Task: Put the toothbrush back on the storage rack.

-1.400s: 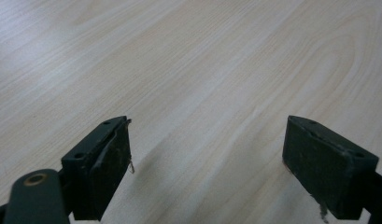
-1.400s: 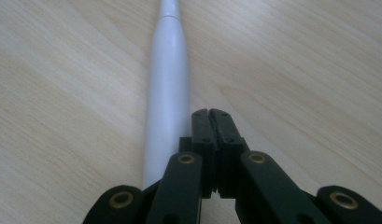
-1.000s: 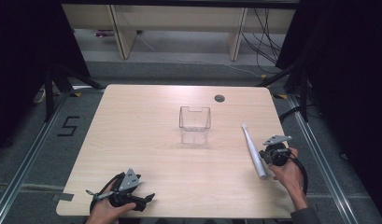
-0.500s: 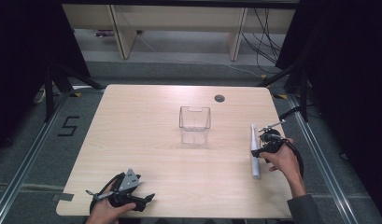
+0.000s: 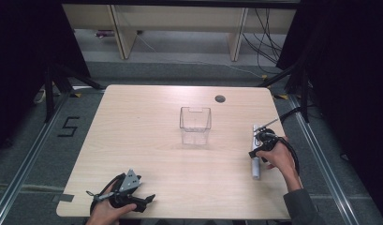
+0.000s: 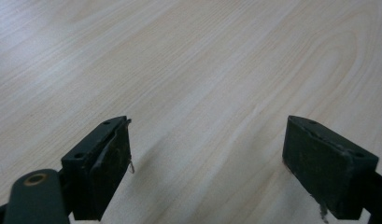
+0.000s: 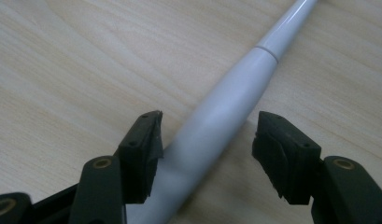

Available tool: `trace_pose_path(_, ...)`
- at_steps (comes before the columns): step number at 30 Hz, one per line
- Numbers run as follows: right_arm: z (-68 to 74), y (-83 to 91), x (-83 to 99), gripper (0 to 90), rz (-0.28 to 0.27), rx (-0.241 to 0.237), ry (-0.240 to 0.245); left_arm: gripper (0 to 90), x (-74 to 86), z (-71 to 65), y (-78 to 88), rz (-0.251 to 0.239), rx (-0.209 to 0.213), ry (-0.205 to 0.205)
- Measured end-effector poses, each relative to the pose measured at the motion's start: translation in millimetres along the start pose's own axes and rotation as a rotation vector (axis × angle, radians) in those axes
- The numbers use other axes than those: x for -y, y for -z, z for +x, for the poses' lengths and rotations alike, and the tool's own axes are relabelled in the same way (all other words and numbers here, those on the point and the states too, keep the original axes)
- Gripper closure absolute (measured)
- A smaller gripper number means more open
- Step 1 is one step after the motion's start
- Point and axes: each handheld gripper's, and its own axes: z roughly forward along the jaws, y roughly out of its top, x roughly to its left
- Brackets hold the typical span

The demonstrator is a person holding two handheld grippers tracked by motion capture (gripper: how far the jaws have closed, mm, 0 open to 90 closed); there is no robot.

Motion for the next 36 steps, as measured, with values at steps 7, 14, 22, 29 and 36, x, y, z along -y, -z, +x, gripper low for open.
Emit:
trace_pose_path(7,2.2,-2.2,-5.0,47.8,0.045,-0.002,0.017,15.0,-0.2,0.2,0.4,0.003,-0.002,-0.006)
trace_pose_path(14,1.5,-5.3,-10.1,55.7,0.079,-0.016,0.036,15.0,-0.2,0.8,0.4,-0.002,-0.006,-0.007)
trace_pose_path(22,-1.0,-8.2,-16.4,61.4,0.127,-0.044,0.085,15.0,0.1,0.5,0.4,0.000,-0.004,-0.002)
trace_pose_path(29,-0.7,-8.7,-21.6,65.7,0.185,-0.032,0.122,15.0,0.0,0.6,0.6,0.007,0.000,-0.010)
trace_pose_path(36,0.9,-10.8,-27.4,66.3,0.231,-0.024,0.159,15.0,0.2,-1.1,0.0,0.008,0.014,0.001)
